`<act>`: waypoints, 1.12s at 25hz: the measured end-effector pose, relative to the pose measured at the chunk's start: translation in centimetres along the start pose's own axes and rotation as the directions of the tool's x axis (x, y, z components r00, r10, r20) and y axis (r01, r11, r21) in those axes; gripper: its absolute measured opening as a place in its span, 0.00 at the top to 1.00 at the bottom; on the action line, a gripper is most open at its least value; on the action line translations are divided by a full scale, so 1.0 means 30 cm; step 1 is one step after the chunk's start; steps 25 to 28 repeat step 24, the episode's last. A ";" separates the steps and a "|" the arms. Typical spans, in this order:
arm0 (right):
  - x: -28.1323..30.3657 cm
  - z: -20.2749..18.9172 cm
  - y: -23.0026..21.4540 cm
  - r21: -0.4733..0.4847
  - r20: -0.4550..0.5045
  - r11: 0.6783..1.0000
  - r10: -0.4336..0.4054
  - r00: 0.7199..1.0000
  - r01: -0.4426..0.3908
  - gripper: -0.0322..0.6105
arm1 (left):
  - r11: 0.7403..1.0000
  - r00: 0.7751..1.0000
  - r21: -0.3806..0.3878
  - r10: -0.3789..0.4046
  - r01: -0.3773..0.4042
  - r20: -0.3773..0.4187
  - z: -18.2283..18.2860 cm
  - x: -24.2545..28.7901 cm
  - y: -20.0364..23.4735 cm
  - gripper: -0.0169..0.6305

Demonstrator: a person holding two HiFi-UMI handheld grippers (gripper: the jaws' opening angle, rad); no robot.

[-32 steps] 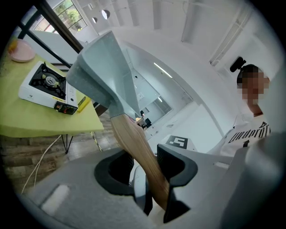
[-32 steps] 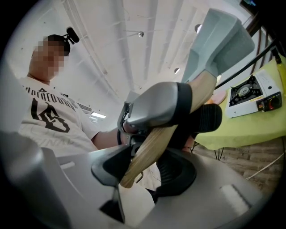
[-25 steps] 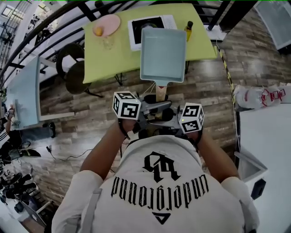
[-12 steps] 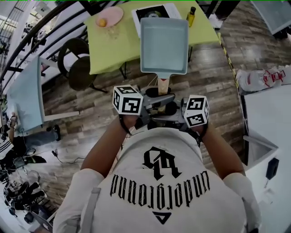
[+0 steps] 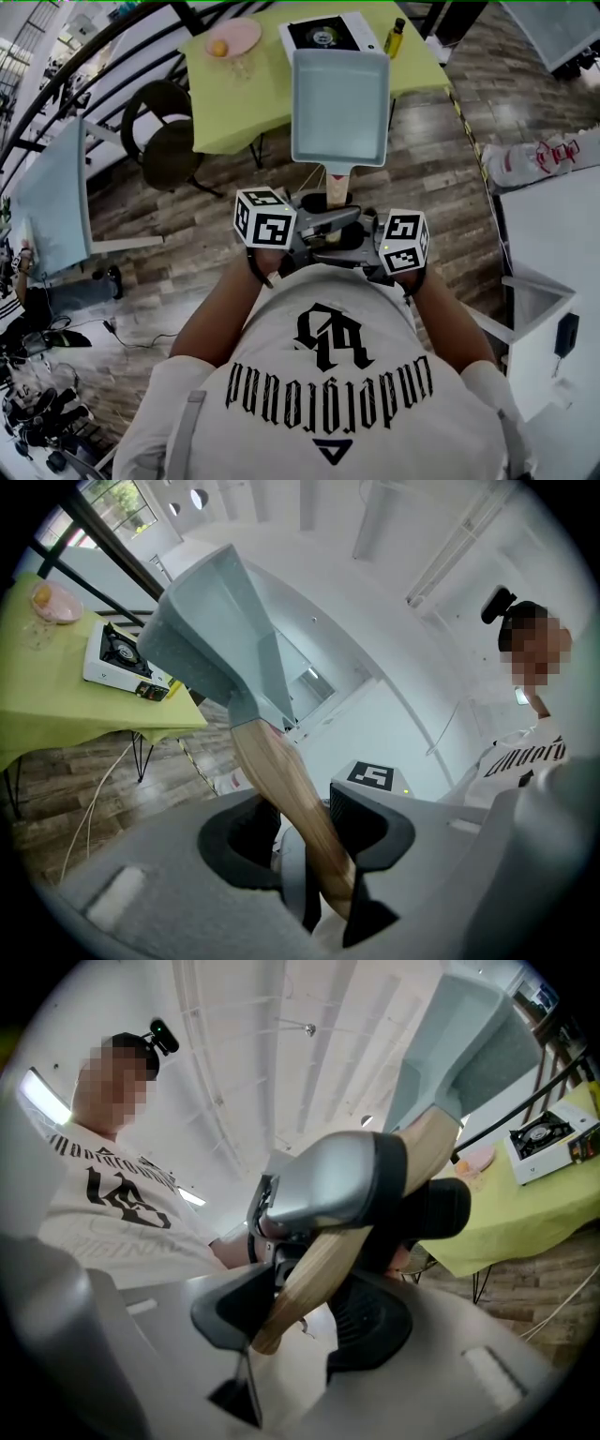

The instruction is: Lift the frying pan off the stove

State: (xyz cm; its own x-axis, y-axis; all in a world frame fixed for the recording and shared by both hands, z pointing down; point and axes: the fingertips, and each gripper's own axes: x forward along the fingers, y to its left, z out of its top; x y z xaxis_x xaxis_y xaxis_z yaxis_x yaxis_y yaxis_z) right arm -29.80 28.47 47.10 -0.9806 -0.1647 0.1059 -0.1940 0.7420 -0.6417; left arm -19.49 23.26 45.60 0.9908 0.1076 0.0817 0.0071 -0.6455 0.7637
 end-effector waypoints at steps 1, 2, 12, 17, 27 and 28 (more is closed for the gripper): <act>0.012 -0.004 0.006 0.002 0.002 1.000 -0.003 1.000 0.003 0.67 | 1.000 1.000 -0.003 -0.004 0.004 0.004 -0.007 -0.012 -0.003 0.70; 0.024 -0.007 0.011 0.006 0.006 1.000 -0.006 1.000 0.006 0.67 | 1.000 1.000 -0.007 -0.008 0.009 0.006 -0.012 -0.024 -0.006 0.70; 0.067 -0.037 0.039 0.023 -0.010 1.000 -0.008 1.000 0.008 0.67 | 1.000 1.000 -0.021 -0.016 0.017 0.017 -0.049 -0.069 -0.019 0.70; 0.060 -0.040 0.046 0.026 -0.011 1.000 -0.005 1.000 0.006 0.67 | 1.000 1.000 -0.024 -0.015 0.015 0.018 -0.050 -0.064 -0.026 0.70; 0.062 -0.027 0.062 0.027 -0.007 1.000 -0.006 1.000 0.006 0.67 | 0.999 1.000 -0.028 -0.019 0.020 0.021 -0.052 -0.065 -0.036 0.69; 0.062 -0.027 0.062 0.027 -0.007 1.000 -0.006 1.000 0.006 0.67 | 0.999 1.000 -0.028 -0.019 0.020 0.021 -0.052 -0.065 -0.036 0.69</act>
